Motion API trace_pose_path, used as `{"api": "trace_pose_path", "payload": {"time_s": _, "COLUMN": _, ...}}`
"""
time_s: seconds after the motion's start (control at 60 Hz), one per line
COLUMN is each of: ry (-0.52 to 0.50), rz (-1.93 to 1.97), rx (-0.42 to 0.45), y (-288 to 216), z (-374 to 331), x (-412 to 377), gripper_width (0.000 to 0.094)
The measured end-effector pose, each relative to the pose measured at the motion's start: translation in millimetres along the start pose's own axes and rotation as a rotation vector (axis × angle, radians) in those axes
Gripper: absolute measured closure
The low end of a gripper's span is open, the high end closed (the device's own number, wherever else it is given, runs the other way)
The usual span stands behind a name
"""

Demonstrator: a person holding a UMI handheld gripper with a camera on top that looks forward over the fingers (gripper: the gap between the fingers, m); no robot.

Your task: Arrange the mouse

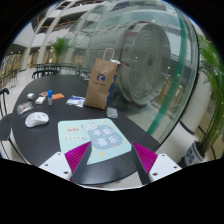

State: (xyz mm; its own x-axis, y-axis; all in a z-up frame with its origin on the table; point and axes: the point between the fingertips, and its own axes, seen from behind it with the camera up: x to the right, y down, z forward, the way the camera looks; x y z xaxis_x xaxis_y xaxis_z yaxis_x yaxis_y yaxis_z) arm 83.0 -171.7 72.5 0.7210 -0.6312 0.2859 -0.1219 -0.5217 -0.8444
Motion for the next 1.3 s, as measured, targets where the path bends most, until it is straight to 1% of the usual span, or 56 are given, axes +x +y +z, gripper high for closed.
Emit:
{"api": "trace_pose_path", "payload": {"time_s": 0.1, "ry": -0.03, "rz": 0.023, "rx": 0.055, "y": -12, "z": 3, "x": -22, "gripper_width": 0.0102}}
{"api": "trace_pose_path", "payload": {"time_s": 0.233, "ry": -0.08, "rz": 0.038, "rx": 0.062, "y": -10, "z": -14, "x": -78, "gripper_width": 0.0101}}
{"api": "trace_pose_path", "payload": {"time_s": 0.317, "ry": -0.162, "rz": 0.071, "rx": 0.088, "y": -18, "z": -18, "x": -128, "gripper_width": 0.01}}
{"api": "trace_pose_path", "payload": {"time_s": 0.4, "ry": -0.259, "rz": 0.086, "rx": 0.091, "y": -21, "z": -35, "x": -182, "gripper_width": 0.0101}}
{"api": "trace_pose_path", "payload": {"time_s": 0.45, "ry": -0.313, "rz": 0.098, "rx": 0.102, "y": -24, "z": -34, "x": -213, "gripper_width": 0.0101}}
{"api": "trace_pose_path", "payload": {"time_s": 0.633, "ry": -0.425, "rz": 0.13, "rx": 0.066, "y": -25, "z": -10, "x": -291, "gripper_width": 0.0106}}
{"api": "trace_pose_path", "payload": {"time_s": 0.683, "ry": -0.449, "rz": 0.135, "rx": 0.041, "y": -23, "z": -1, "x": -307, "gripper_width": 0.0107}}
{"api": "trace_pose_path", "payload": {"time_s": 0.783, "ry": -0.478, "rz": 0.136, "rx": -0.004, "y": -21, "z": 15, "x": -331, "gripper_width": 0.0102}}
{"api": "trace_pose_path", "payload": {"time_s": 0.817, "ry": -0.473, "rz": 0.134, "rx": 0.005, "y": -26, "z": 19, "x": -334, "gripper_width": 0.0104}}
{"api": "trace_pose_path", "payload": {"time_s": 0.967, "ry": -0.487, "rz": 0.147, "rx": -0.024, "y": -38, "z": 34, "x": -348, "gripper_width": 0.0107}}
{"api": "trace_pose_path", "payload": {"time_s": 1.083, "ry": -0.478, "rz": 0.176, "rx": -0.041, "y": -49, "z": 50, "x": -353, "gripper_width": 0.0111}}
{"api": "trace_pose_path", "payload": {"time_s": 1.117, "ry": -0.468, "rz": 0.189, "rx": -0.063, "y": -48, "z": 52, "x": -354, "gripper_width": 0.0111}}
{"api": "trace_pose_path", "payload": {"time_s": 1.217, "ry": -0.463, "rz": 0.207, "rx": -0.056, "y": -65, "z": 59, "x": -361, "gripper_width": 0.0113}}
{"api": "trace_pose_path", "payload": {"time_s": 1.3, "ry": -0.459, "rz": 0.161, "rx": -0.088, "y": -65, "z": 67, "x": -366, "gripper_width": 0.0118}}
